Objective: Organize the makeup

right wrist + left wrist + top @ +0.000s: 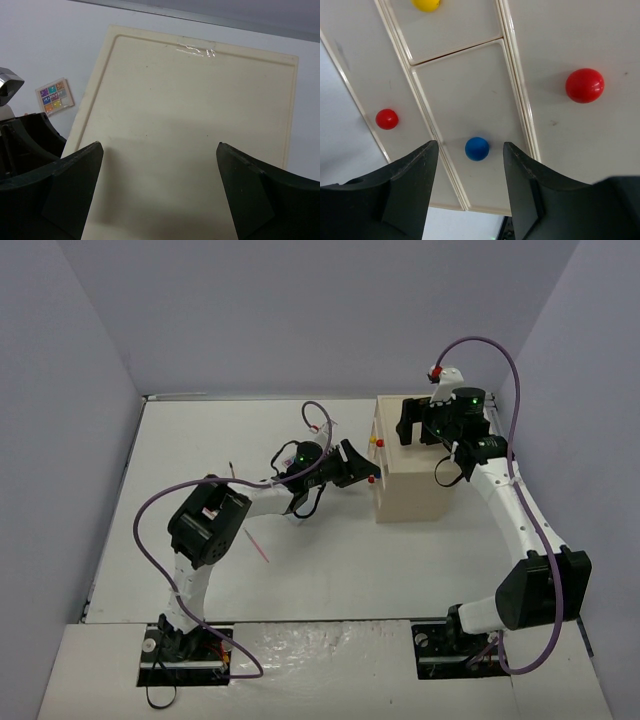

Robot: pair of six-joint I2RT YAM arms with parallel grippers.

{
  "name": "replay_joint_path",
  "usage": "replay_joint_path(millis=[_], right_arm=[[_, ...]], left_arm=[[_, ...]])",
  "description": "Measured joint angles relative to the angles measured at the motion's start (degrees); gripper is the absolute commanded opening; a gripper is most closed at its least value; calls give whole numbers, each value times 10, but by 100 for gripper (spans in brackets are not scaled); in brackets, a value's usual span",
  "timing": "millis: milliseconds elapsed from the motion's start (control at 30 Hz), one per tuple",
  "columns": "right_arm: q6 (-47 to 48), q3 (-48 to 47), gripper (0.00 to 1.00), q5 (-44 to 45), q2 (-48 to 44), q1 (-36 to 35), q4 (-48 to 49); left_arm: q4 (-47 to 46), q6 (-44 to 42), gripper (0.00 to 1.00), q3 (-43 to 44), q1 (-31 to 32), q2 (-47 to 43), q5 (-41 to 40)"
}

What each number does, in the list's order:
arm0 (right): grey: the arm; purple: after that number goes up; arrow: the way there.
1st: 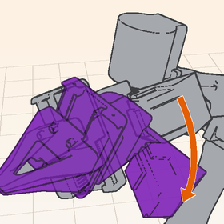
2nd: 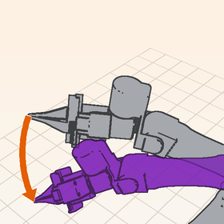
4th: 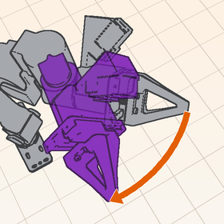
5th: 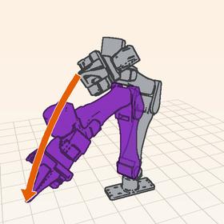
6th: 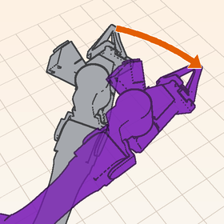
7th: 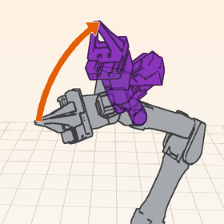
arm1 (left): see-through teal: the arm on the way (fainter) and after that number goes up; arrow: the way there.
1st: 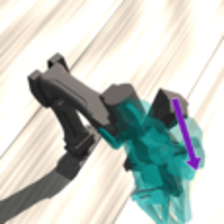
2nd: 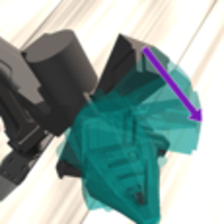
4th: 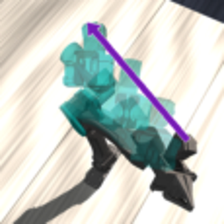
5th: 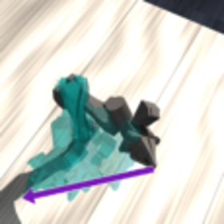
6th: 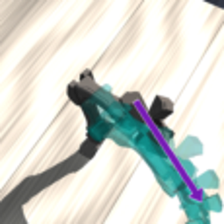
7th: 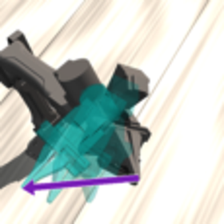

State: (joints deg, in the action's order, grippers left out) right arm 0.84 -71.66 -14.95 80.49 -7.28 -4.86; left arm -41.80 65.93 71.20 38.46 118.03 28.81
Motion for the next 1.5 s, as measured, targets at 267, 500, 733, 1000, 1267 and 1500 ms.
replay_joint_path(millis=[267,500,733,1000,1267,1500], right_arm=[[1,4,94,2,0,-3,10],[1,8,93,1,0,-3,18],[1,13,93,1,0,-3,28],[-8,14,93,2,0,-3,32],[-10,14,93,2,0,-5,33],[-9,15,94,10,0,-24,33]], left_arm=[[-62,32,45,-4,0,25,15],[-109,59,38,-8,0,41,27],[-143,82,31,-14,1,44,29],[-177,102,28,-16,1,63,31],[-189,114,7,-17,2,69,34],[-196,117,0,-20,2,70,35]])
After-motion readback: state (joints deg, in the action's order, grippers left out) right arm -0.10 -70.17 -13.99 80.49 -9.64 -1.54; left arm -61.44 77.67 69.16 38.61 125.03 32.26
